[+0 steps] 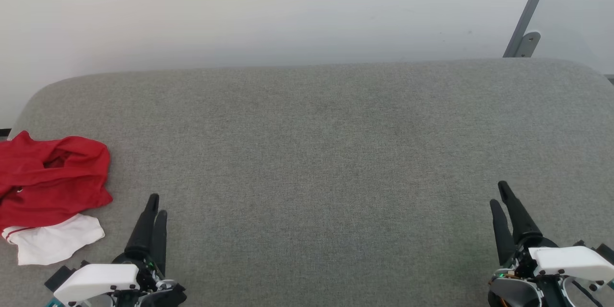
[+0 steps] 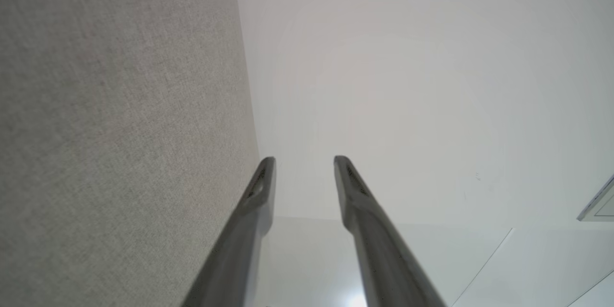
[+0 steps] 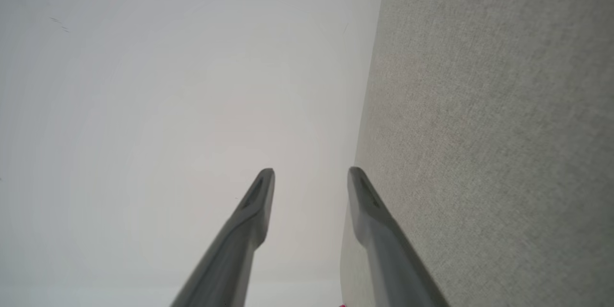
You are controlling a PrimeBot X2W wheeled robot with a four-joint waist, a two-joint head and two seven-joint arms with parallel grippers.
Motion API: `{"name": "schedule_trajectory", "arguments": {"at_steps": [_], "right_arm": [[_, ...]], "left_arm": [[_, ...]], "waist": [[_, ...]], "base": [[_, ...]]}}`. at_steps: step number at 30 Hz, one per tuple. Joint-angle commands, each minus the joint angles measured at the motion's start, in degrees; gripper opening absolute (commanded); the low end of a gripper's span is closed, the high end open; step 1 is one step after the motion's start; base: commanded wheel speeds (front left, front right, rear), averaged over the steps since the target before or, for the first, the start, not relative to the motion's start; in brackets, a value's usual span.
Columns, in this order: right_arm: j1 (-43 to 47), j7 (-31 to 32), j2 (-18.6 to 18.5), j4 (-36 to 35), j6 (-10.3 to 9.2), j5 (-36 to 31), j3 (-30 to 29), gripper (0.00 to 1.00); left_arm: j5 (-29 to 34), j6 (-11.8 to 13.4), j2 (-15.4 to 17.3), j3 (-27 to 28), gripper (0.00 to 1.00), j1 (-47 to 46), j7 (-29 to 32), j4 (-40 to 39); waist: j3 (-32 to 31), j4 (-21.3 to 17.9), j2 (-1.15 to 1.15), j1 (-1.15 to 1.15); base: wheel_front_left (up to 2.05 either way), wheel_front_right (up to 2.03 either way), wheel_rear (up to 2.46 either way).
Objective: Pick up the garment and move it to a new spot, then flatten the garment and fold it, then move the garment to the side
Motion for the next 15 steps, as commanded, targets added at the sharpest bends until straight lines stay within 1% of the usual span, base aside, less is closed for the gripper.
{"name": "schedule_trajectory", "arguments": {"at_steps": [1,8,15], "right_arm": [[-1.06,-0.59,-0.14,-1.15,0.00,-0.25,0.36,1.00],[-1.10,-2.42,-0.54,-2.17,0.00,-2.45,1.60,1.00],[-1.38,-4.04,-1.67,-2.43,0.00,-8.25,2.52,1.00]], "left_arm": [[-0.12,0.11,0.32,-0.41,1.00,-0.98,-0.48,-1.52],[1.08,1.63,0.75,-1.73,1.00,-0.69,-2.52,-4.11],[6.95,4.07,2.39,-3.39,1.00,-0.73,-4.61,-5.78]], "waist": [[-0.01,-0.01,0.00,0.00],[-0.05,-0.07,0.00,0.00],[-0.08,-0.10,0.00,0.00]], "base": [[0.00,0.00,0.00],[0.00,0.00,0.00],[0.00,0.00,0.00]]}}
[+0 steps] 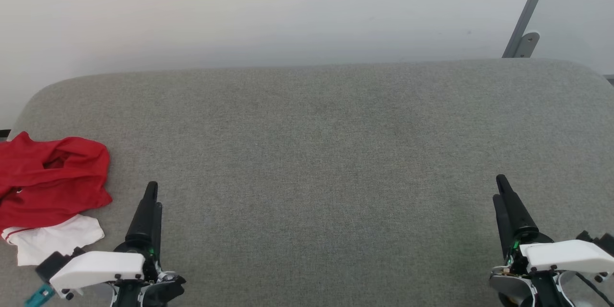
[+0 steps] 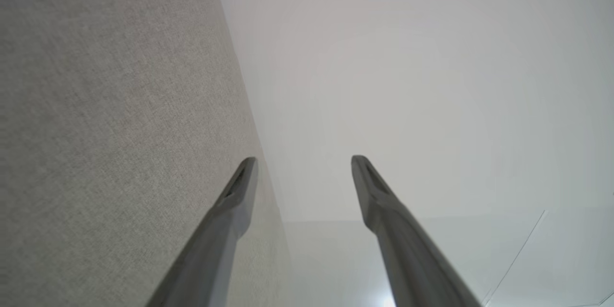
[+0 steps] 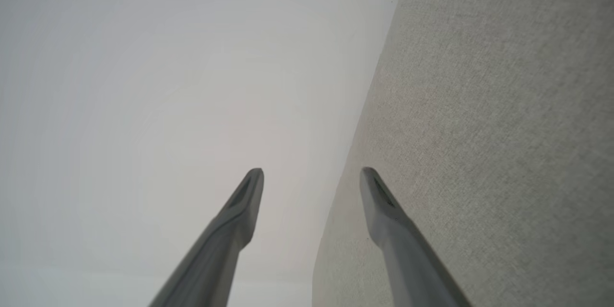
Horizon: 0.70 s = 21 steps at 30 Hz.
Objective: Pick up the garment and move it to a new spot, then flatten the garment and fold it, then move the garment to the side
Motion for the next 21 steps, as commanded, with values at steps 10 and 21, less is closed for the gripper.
{"name": "schedule_trajectory", "arguments": {"at_steps": [10,21], "right_arm": [[-1.89,-1.83,-2.18,-1.61,0.00,-12.69,1.22,1.00],[-1.83,-4.30,-3.42,-1.60,0.01,-24.29,1.89,1.00]], "left_arm": [[13.08,3.75,3.72,-2.82,1.00,-1.00,-2.74,-1.59],[25.50,4.11,4.98,-3.63,1.00,-0.18,-5.18,-1.08]], "waist": [[-0.06,-0.09,0.00,0.00],[-0.16,-0.19,0.00,0.00]], "base": [[0.00,0.00,0.00],[0.00,0.00,0.00]]}}
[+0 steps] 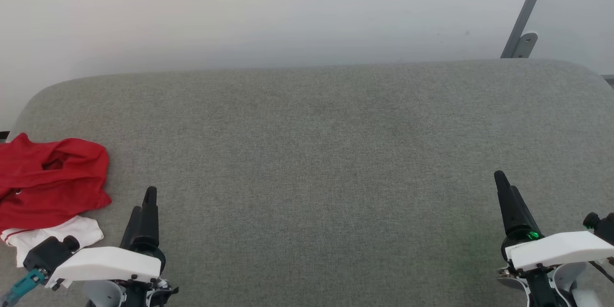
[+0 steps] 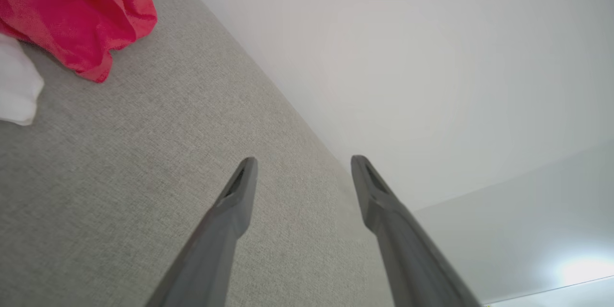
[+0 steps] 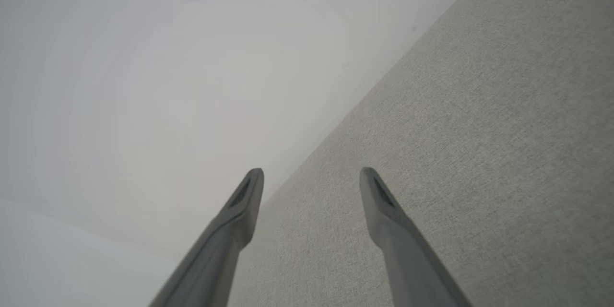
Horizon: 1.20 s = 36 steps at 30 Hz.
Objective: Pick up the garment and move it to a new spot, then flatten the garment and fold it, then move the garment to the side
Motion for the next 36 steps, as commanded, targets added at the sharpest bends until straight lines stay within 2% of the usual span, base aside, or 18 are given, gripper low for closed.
{"name": "schedule_trajectory", "arguments": {"at_steps": [1,8,18,36], "right_arm": [[-1.30,-0.59,-0.56,-0.71,0.01,-1.58,0.09,1.00],[-1.29,-2.18,-1.19,-0.41,0.01,-6.42,0.61,1.00],[-1.42,-4.29,-1.92,0.32,0.01,-13.07,1.27,1.00],[-1.54,-7.23,-2.69,0.81,0.01,-21.95,2.17,1.00]], "left_arm": [[1.91,-0.10,0.45,0.18,1.00,-0.41,-0.53,-0.75],[7.48,-0.88,-0.12,1.37,1.00,0.33,-1.94,-0.61],[15.57,-3.79,-1.33,2.33,1.00,1.21,-3.94,-0.48],[27.50,-5.60,-3.02,4.38,1.00,2.18,-6.64,-1.09]], "waist": [[-0.01,-0.01,0.00,0.00],[-0.12,-0.04,0.00,0.00],[-0.35,0.00,0.00,0.00],[-0.61,0.15,0.00,0.00]], "base": [[0.00,0.00,0.00],[0.00,0.00,0.00],[0.00,0.00,0.00],[0.00,0.00,0.00]]}}
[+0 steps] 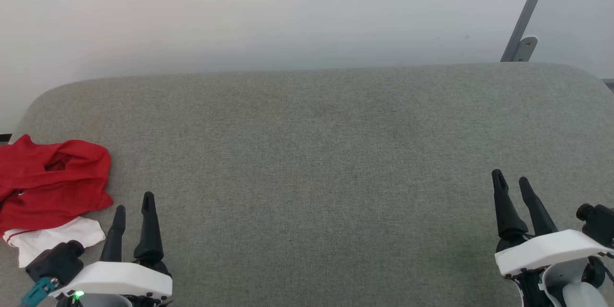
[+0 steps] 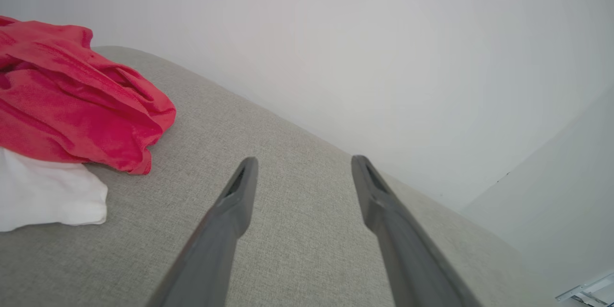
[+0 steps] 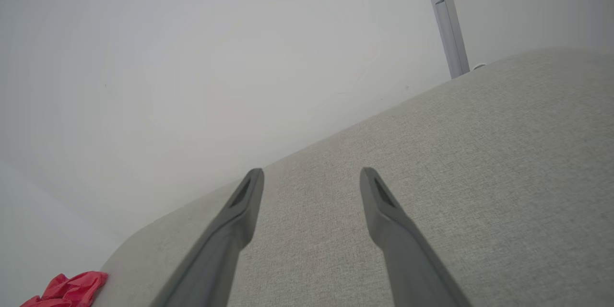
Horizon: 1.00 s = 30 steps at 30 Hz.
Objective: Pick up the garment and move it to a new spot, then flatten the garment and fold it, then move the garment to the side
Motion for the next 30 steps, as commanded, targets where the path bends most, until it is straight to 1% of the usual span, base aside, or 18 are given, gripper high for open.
{"name": "schedule_trajectory", "arguments": {"at_steps": [1,17,30], "right_arm": [[-0.84,-0.76,-0.43,-0.44,0.01,-1.38,0.15,1.00],[-0.69,-2.91,-1.09,-0.28,0.02,-8.56,1.18,1.00],[-0.70,-4.66,-1.64,-0.15,0.01,-14.04,1.78,1.00]], "left_arm": [[1.90,-0.40,-0.03,0.27,1.00,0.00,-0.62,-0.66],[11.51,-1.61,-0.65,0.60,1.00,0.69,-2.78,-0.95],[17.82,-2.24,-0.77,0.73,1.00,1.23,-4.30,-1.44]], "waist": [[-0.01,0.01,0.00,0.00],[-0.21,-0.06,0.00,0.00],[-0.41,-0.14,0.00,0.00]], "base": [[0.00,0.00,0.00],[0.00,0.00,0.00],[0.00,0.00,0.00]]}}
